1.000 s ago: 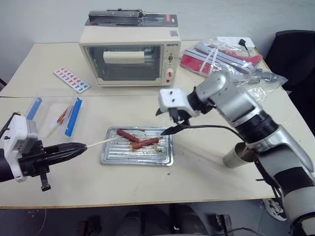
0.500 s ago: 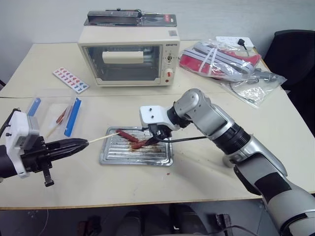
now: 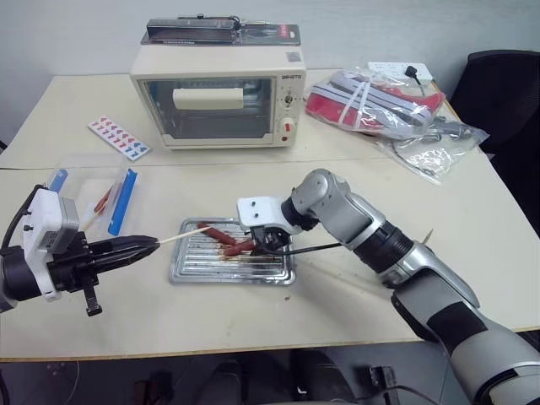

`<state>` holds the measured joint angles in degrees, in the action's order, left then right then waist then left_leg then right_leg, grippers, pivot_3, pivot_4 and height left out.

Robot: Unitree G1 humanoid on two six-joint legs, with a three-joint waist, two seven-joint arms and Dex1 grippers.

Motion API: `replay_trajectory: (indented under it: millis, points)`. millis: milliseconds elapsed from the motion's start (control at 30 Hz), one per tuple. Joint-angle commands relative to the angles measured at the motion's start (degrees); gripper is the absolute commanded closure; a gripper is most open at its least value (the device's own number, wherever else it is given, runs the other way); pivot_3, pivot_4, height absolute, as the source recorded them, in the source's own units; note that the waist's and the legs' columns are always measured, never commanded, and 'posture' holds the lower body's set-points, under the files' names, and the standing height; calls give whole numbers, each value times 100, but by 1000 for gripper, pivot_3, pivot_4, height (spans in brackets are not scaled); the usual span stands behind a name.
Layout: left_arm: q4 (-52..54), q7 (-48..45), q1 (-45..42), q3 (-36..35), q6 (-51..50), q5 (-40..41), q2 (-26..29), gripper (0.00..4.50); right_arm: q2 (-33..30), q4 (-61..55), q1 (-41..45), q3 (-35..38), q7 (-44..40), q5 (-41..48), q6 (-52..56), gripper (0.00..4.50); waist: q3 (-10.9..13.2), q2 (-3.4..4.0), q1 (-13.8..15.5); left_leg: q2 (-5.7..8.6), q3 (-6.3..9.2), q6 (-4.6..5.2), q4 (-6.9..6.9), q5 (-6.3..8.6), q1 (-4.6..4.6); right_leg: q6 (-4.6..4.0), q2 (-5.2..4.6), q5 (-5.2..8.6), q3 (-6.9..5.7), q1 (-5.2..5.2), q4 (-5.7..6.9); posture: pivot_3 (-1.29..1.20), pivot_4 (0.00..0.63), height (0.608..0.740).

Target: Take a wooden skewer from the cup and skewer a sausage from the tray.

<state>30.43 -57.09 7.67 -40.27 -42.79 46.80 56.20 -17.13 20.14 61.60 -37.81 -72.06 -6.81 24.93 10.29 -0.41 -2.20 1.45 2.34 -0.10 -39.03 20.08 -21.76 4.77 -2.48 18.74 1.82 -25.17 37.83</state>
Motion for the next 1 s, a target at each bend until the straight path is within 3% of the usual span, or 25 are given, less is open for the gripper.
replay_trajectory:
  millis: [33,67,300,567,733,1000]
  points:
    - [10,22,-29,-88,110,46,-35,4500,92,104,15,89,2,-47,-64,1893,-1,-1,-2,0,0,0,0,0,0,0,0,0,0,0,0,0,150,740]
    - [8,25,-37,-86,110,47,-29,4500,105,144,13,95,-5,-47,-47,1893,-1,-1,-6,0,0,0,0,0,0,0,0,0,0,0,1,0,150,740]
    - [-24,25,-111,-69,112,40,7,4500,165,231,-14,152,-61,-26,92,3614,-1,-2,-30,0,0,-1,-2,-1,0,0,0,0,0,0,2,0,150,740]
    - [-57,52,-198,30,148,25,6,4500,160,198,-54,179,-84,-26,170,3614,-2,-2,-84,0,1,-4,-3,-2,0,0,0,0,0,1,5,0,150,740]
    - [-81,64,-268,90,151,28,17,4500,123,145,-98,192,-105,-29,191,4309,-2,-2,-89,0,2,-4,-3,-2,0,0,0,0,0,1,6,0,150,740]
    - [-227,-120,-515,403,203,29,137,4500,-209,-656,19,421,-549,237,859,4309,-2,-2,-82,1,2,-4,-4,-2,0,0,-1,0,0,0,7,0,150,740]
